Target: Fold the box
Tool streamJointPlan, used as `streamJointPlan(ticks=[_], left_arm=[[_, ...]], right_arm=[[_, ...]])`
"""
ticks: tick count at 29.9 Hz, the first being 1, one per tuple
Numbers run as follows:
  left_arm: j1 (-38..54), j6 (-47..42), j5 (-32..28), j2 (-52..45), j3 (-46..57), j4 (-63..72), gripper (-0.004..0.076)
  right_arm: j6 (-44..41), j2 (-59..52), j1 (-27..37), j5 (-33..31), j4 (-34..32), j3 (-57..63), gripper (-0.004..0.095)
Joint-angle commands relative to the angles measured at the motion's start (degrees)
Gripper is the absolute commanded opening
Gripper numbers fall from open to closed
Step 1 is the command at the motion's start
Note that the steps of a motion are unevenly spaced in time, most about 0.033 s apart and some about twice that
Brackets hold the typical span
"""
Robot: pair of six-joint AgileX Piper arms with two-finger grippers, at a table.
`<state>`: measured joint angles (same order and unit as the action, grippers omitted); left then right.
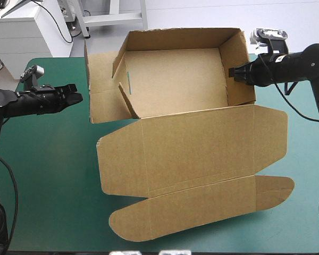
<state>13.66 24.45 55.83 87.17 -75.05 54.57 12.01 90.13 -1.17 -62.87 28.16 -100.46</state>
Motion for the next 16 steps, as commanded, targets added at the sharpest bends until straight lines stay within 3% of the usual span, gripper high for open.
streamJointPlan(ticks=[1,8,16], left_arm=[[0.19,7.32,2.54,-1.96,-1.58,16.65,0.0004],[-1.31,12.28,10.25,-2.47,-1.58,27.11,-0.0008],[-1.82,13.11,10.72,-9.17,-1.58,25.71,-0.0008]], right_arm=[[0.51,-3.31,0.42,3.46,3.56,-1.62,-0.0021],[0.51,-3.31,-1.19,6.77,4.98,-1.62,-0.0019],[-4.53,-2.95,-6.50,12.51,-4.39,-1.52,-0.0018]])
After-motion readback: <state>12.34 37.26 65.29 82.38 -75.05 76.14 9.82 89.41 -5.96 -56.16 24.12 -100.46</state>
